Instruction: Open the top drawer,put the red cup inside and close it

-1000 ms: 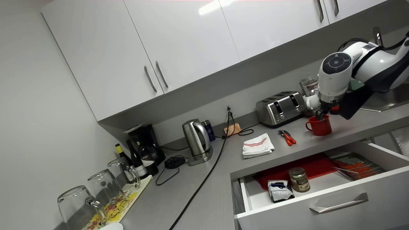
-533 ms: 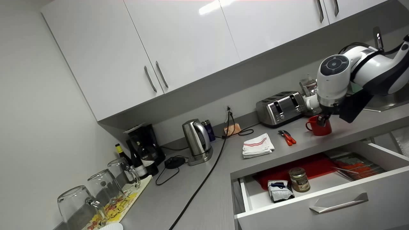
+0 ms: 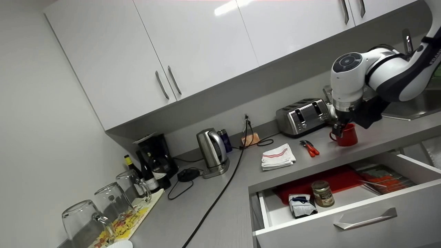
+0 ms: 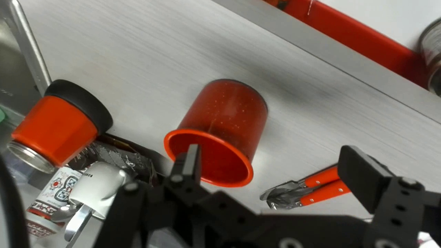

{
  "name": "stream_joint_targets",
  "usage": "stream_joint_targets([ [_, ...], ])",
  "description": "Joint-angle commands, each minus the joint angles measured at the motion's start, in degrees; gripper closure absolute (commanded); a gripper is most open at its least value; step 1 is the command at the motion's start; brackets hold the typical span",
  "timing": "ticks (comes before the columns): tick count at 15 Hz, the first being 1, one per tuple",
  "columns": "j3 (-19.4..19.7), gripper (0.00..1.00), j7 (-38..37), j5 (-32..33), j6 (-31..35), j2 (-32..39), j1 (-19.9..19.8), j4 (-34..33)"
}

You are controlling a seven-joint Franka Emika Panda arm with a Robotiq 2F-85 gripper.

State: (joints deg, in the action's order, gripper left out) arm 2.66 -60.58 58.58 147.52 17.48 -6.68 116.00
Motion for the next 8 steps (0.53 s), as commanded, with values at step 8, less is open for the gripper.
stream_joint_targets([
  [8, 2.6, 0.00, 19.1, -25.6, -3.0, 5.5, 0.9, -11.0],
])
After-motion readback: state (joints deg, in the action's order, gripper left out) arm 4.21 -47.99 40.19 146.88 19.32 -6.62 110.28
